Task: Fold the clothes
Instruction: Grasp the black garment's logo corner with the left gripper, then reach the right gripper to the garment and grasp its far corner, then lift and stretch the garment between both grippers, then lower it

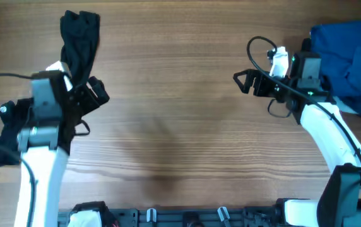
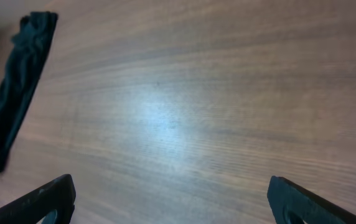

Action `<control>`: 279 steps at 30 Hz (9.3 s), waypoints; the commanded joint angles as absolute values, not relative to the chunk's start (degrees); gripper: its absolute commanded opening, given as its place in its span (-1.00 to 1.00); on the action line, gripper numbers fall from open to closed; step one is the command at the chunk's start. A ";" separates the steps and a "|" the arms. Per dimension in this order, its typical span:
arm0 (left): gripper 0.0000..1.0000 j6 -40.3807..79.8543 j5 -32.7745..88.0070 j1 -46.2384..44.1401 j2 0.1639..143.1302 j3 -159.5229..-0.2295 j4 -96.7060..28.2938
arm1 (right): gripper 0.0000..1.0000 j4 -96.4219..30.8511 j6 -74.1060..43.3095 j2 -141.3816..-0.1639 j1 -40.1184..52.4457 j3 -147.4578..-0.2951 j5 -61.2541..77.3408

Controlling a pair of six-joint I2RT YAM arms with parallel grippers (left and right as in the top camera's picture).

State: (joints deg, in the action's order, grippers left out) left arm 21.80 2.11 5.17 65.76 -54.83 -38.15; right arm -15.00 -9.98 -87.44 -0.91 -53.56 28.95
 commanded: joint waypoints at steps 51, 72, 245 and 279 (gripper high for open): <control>0.81 17.17 -5.91 37.74 93.34 -55.83 -10.52 | 0.90 -19.16 -2.70 -95.70 24.05 -73.76 18.72; -0.92 18.48 -5.41 33.39 80.42 -55.86 -11.09 | 0.62 -19.14 -3.14 -96.07 24.05 -73.54 19.75; -0.92 31.68 -1.72 2.72 57.67 -65.58 -54.85 | -0.91 -58.37 -20.18 -96.38 16.27 -74.43 14.66; -0.92 28.69 0.38 2.72 73.49 -65.58 -52.16 | -0.91 -24.05 -9.56 -119.31 18.52 -77.58 6.42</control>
